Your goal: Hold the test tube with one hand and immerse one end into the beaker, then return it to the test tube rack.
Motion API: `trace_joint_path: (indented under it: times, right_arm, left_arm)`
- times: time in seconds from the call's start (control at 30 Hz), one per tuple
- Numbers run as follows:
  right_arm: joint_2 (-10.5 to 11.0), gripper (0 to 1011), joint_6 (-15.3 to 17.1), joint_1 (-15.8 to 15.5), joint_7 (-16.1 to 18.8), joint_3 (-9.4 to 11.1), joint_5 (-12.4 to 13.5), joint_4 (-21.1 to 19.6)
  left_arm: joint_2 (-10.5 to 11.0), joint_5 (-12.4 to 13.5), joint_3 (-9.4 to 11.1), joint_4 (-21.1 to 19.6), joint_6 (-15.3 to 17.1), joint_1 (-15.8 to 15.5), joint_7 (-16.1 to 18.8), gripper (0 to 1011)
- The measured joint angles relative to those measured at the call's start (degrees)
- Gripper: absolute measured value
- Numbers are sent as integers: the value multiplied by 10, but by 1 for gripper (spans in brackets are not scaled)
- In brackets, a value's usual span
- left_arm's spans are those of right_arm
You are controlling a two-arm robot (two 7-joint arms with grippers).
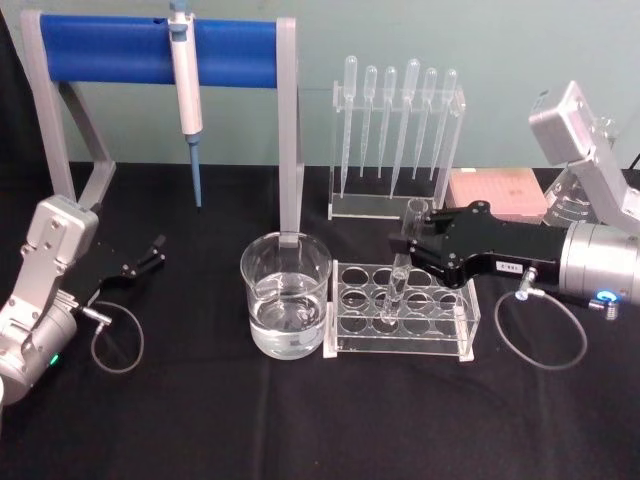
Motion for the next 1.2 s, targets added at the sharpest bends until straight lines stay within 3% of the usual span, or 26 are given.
trace_joint_path:
  times: [0.57,1.03,1.2]
  right_arm:
    - [-22,224,-8,-16,-1,-1,-25,28]
    - [-23,224,-7,-19,-3,1,-30,29]
    - [-23,302,-7,-18,-3,1,-29,29]
  left_arm:
    - [0,0,0,0,0,0,0,1000]
    - [0,0,0,0,0,0,0,1000]
    - [0,0,0,0,0,0,0,1000]
